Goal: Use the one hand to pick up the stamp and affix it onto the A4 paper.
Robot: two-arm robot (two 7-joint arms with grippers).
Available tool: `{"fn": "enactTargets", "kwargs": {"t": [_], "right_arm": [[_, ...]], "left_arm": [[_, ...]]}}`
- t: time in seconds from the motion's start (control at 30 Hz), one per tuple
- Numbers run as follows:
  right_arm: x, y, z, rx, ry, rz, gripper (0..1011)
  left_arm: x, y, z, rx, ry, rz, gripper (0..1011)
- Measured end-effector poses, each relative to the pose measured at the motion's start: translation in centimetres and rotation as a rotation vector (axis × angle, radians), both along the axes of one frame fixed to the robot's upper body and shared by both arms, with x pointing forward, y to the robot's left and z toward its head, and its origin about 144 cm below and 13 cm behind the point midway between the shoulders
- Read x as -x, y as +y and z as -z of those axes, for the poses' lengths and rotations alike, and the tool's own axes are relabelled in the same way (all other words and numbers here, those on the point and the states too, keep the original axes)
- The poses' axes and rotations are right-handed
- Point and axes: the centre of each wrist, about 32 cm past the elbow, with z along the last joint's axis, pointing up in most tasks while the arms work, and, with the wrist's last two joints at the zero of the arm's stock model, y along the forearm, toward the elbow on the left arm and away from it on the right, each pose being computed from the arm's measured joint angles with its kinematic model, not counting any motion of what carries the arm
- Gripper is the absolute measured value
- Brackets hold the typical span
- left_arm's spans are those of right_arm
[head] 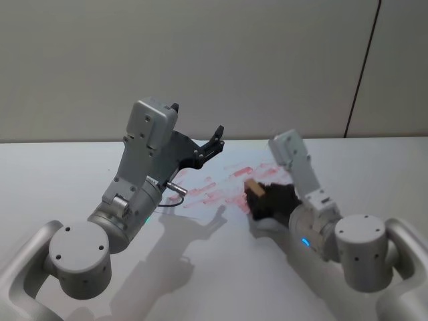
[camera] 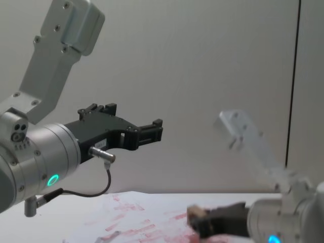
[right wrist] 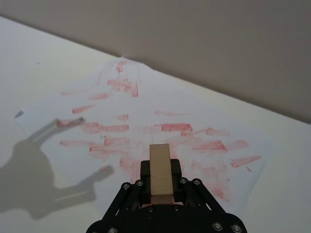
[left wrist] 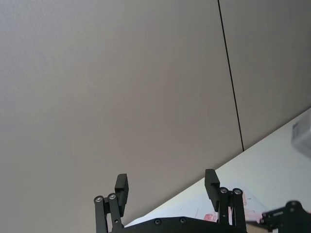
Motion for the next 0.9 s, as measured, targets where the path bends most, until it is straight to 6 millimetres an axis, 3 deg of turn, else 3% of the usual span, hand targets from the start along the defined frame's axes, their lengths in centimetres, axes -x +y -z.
{"fn": "enactTargets", "kwargs": {"t": [0.17,0.47,0.9], "right_arm": [[0.2,-0.9,-1.7,-0.053,-0.033,0.028,220],[1.6,-5.1,-4.6,-0.113,-0.062,0.109,220],[3.9,-9.6,-5.1,-0.066,0.002,0.157,220]], "left_arm": [[0.0,0.0,0.0,0.000,0.000,0.000,1001],[0.0,0.0,0.0,0.000,0.000,0.000,1002],[0.0,0.0,0.0,0.000,0.000,0.000,1001]]}}
